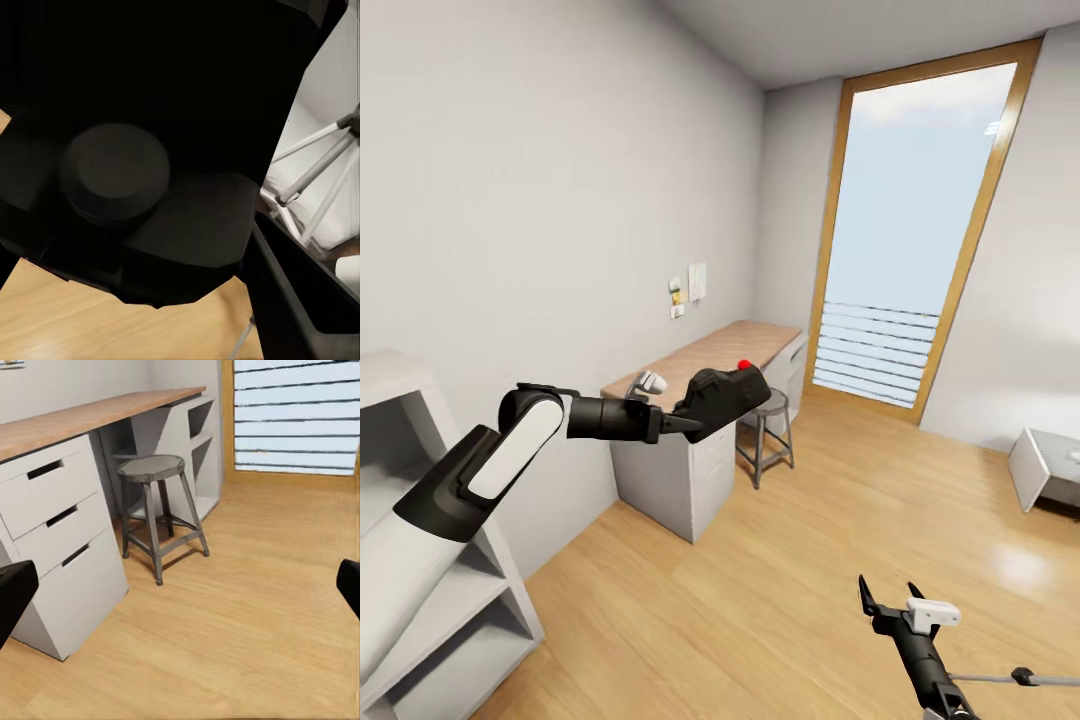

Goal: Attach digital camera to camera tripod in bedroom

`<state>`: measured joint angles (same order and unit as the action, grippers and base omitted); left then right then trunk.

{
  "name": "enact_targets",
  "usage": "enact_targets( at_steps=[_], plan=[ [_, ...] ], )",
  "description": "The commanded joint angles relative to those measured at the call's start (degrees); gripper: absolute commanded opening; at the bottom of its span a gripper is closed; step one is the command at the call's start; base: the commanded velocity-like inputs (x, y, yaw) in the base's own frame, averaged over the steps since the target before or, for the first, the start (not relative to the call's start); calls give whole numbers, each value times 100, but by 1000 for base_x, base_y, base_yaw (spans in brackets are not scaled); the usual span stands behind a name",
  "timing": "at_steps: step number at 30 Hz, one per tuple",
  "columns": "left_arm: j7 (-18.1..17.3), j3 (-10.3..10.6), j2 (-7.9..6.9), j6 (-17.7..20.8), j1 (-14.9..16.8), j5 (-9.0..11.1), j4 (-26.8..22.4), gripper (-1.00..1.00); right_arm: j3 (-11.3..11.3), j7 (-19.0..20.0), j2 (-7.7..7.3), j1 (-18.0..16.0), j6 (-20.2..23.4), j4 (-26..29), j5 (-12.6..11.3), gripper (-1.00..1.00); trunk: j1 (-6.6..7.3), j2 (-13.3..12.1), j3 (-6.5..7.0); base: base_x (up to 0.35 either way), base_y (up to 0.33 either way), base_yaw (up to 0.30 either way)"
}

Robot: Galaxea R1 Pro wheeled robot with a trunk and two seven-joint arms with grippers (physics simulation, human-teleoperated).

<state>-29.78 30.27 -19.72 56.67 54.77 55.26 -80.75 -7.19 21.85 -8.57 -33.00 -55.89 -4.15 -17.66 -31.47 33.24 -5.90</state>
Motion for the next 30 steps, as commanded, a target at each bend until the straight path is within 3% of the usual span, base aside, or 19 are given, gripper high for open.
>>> enact_targets(
  at_steps=[1, 26, 30],
  plan=[
    [-37, 4, -5, 11, 7, -10, -2, -100, -46, 58, -2, -13, -20, -24, -17, 100, 20, -31, 7, 0, 0, -300],
    [-37, 4, -5, 11, 7, -10, -2, -100, -46, 60, 4, -13, -18, -24, -17, 100, 568, -1033, 456, 0, 0, -294],
    [-37, 5, -5, 11, 7, -12, -2, -100, -46, 59, 4, -13, -18, -24, -18, 100, 568, -1033, 456, 0, 0, -280]
  ],
)
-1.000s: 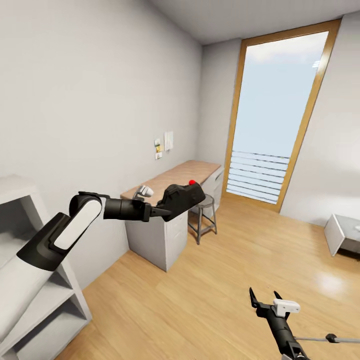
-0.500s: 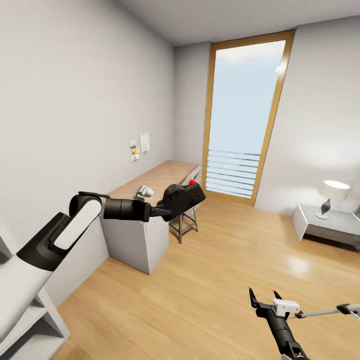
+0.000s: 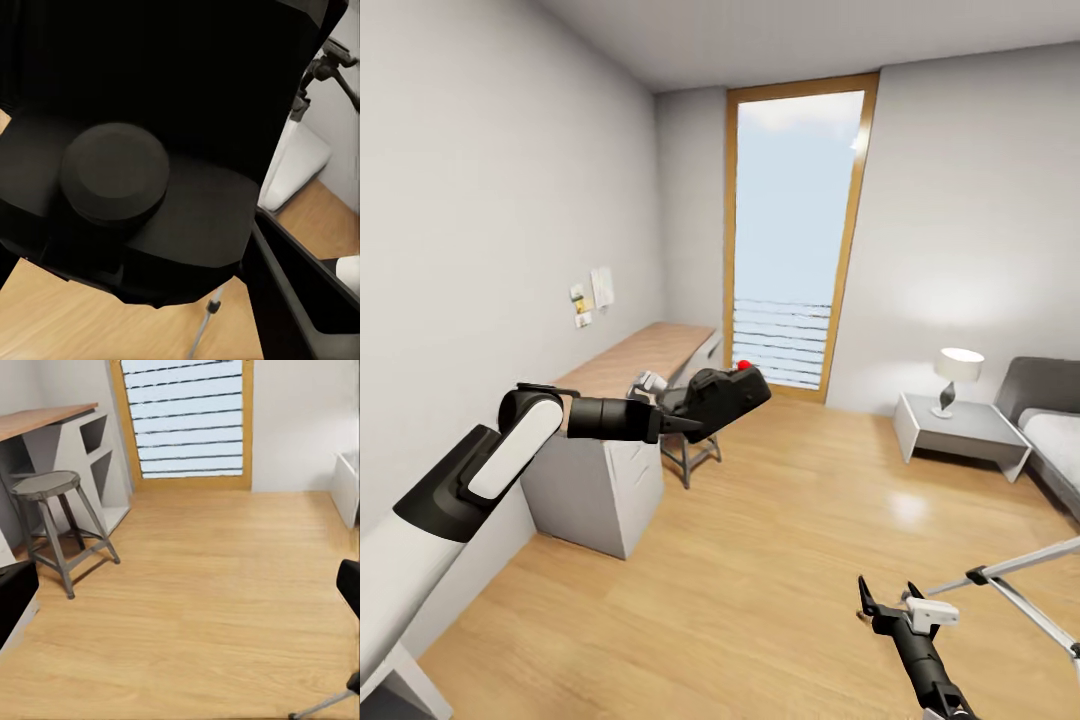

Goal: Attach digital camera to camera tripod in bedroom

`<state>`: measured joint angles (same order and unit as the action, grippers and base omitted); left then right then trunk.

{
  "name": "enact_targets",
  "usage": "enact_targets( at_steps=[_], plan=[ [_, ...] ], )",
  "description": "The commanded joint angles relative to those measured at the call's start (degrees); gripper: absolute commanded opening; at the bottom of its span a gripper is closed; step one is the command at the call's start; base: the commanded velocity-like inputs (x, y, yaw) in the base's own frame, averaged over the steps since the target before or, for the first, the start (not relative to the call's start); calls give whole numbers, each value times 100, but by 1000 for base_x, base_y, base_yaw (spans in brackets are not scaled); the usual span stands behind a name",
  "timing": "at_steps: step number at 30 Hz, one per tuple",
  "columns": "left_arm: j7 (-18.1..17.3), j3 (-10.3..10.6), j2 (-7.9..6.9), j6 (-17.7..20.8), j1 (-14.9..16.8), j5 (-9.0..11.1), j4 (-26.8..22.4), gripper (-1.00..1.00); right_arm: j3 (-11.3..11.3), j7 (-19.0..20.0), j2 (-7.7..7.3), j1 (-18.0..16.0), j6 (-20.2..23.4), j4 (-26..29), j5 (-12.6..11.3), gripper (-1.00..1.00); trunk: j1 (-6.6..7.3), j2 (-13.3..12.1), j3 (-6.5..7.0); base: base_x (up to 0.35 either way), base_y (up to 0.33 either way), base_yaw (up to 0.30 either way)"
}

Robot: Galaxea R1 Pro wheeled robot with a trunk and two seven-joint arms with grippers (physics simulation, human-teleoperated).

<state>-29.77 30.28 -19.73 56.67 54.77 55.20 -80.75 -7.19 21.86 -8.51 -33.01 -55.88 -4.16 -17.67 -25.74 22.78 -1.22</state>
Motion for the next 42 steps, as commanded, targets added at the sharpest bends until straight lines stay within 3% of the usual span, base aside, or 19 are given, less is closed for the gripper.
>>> enact_targets(
  at_steps=[1, 42],
  plan=[
    [-38, 4, -5, 11, 7, -7, -2, -100, -46, 57, -1, -13, -20, -24, -17, 100, -4, 14, -13, 0, 0, -273],
    [-37, -5, -5, 20, 7, -6, -2, -100, -46, 56, 29, -13, -20, -24, -17, 100, -4, 14, -13, 0, 0, -225]
  ],
)
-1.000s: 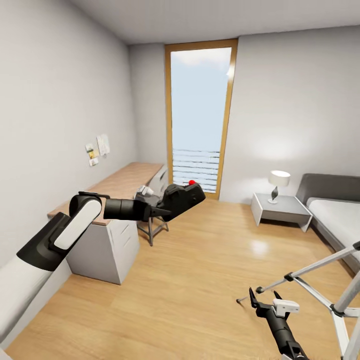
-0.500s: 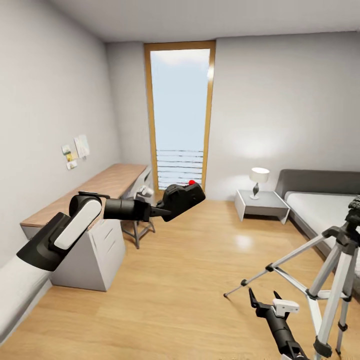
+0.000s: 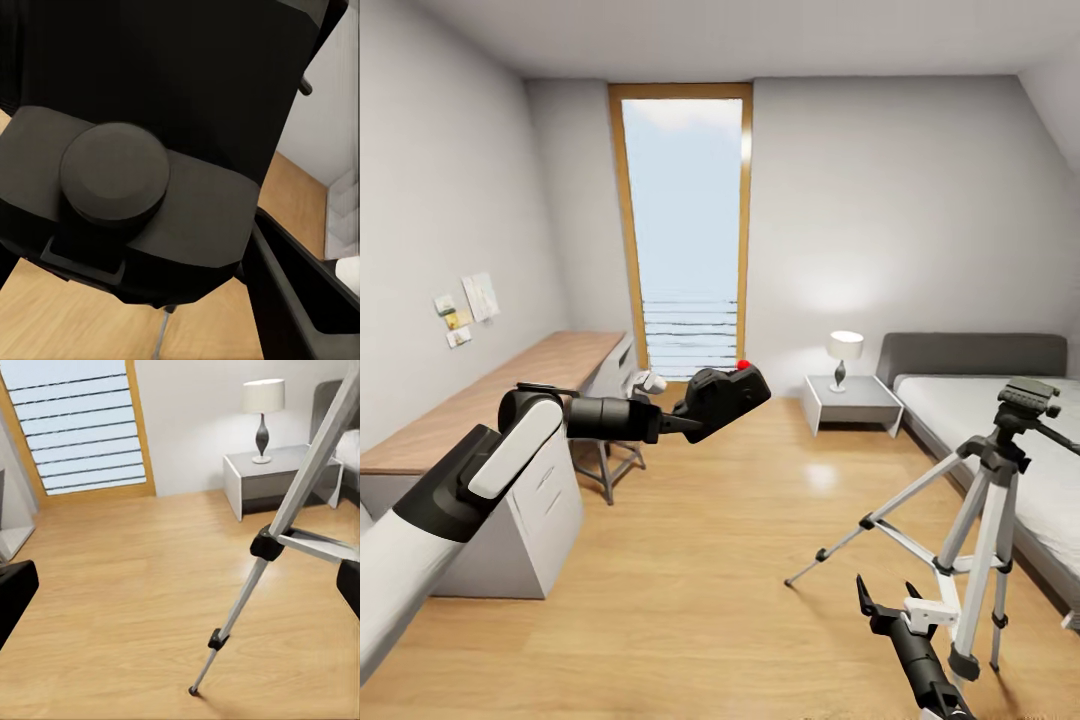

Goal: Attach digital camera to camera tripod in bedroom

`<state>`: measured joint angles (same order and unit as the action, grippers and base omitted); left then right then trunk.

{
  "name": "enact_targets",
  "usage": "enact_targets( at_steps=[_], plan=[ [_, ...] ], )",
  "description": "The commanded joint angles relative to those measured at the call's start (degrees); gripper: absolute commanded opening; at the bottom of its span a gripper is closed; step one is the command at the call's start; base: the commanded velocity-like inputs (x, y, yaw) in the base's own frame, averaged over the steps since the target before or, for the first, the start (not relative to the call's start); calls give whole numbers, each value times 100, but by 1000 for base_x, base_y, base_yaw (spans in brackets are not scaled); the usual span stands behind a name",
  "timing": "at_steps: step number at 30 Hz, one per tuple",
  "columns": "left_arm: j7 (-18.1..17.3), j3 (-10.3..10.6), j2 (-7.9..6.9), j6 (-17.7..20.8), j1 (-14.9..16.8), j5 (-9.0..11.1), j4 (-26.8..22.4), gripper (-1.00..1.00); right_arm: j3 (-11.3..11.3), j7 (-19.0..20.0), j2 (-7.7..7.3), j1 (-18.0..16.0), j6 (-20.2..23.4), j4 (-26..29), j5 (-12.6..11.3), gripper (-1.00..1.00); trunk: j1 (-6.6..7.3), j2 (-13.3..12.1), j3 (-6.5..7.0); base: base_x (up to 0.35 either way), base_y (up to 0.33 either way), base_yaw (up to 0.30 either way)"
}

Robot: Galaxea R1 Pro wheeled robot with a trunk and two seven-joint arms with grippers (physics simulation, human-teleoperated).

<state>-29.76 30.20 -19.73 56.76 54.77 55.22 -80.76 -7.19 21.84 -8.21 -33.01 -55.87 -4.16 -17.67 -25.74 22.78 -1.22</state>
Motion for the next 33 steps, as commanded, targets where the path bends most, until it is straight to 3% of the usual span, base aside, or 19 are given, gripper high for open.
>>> enact_targets(
  at_steps=[1, 33],
  plan=[
    [-38, 4, -4, 11, 7, -8, -1, -100, -46, 58, -1, -12, -20, -23, -17, 100, -4, 14, -13, 0, 0, -208],
    [-38, 13, -4, 11, 7, -6, -1, -100, -46, 59, 3, -12, -20, -23, -15, 100, -4, 14, -13, 0, 0, -207]
  ],
)
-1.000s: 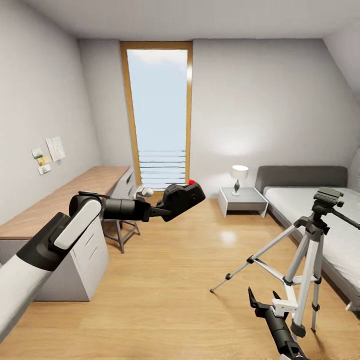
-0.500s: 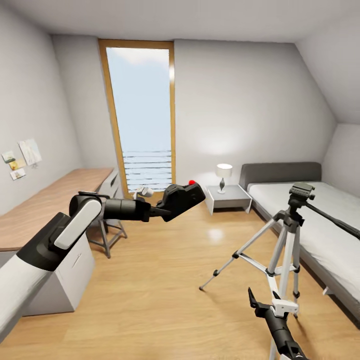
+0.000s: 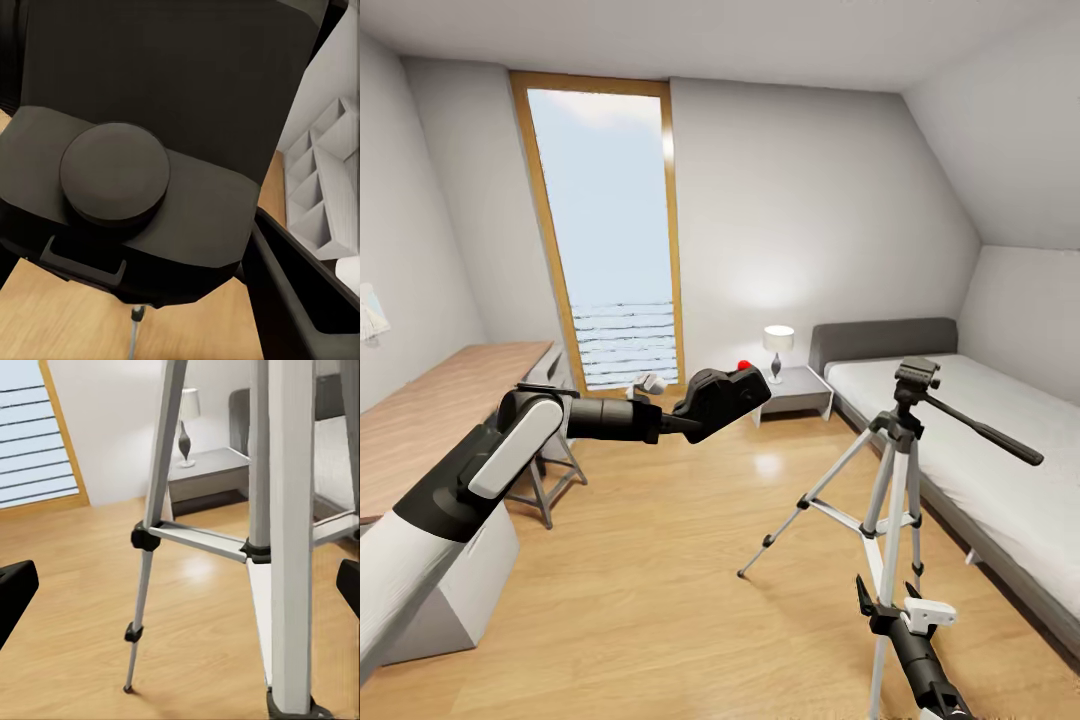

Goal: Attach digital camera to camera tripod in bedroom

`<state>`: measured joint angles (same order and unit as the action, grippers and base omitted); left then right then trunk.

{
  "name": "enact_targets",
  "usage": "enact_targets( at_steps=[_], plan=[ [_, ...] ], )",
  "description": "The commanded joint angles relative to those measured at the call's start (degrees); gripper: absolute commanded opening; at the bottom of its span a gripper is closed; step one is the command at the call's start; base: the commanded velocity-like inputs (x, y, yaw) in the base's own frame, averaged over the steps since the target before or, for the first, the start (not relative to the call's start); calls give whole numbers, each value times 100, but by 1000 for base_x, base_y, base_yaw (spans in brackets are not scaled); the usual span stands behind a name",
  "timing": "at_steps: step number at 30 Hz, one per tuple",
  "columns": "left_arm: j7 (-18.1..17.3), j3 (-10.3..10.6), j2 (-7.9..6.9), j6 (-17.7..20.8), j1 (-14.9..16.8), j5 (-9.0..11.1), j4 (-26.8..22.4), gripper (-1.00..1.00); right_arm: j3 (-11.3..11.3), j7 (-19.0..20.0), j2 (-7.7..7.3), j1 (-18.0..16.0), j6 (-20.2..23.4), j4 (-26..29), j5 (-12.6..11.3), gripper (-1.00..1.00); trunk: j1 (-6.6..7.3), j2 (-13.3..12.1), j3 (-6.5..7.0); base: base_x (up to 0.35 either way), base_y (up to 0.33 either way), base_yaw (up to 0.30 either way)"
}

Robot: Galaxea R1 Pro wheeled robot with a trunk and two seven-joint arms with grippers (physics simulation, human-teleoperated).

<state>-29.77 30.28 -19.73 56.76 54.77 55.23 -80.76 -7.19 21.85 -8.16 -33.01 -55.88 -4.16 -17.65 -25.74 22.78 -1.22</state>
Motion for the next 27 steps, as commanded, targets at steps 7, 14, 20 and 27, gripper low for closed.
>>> enact_targets(
  at_steps=[7, 14, 20, 27],
  plan=[
    [-38, 4, -4, 11, 7, -8, -1, -100, -46, 56, -2, -12, -20, -23, -19, 100, -4, 14, -13, 0, 0, -205],
    [-38, 4, -4, 11, 7, -9, -1, -100, -46, 56, -2, -12, -20, -25, -19, 100, -4, 14, -13, 0, 0, -203],
    [-38, 4, -4, 11, 7, -9, -1, -100, -46, 56, 4, -12, -20, -24, -16, 100, -4, 14, -13, 0, 0, -203],
    [-38, 4, -4, 11, 7, -9, -1, -100, -46, 57, 5, -12, -20, -24, -19, 100, -4, 14, -13, 0, 0, -195]
  ],
)
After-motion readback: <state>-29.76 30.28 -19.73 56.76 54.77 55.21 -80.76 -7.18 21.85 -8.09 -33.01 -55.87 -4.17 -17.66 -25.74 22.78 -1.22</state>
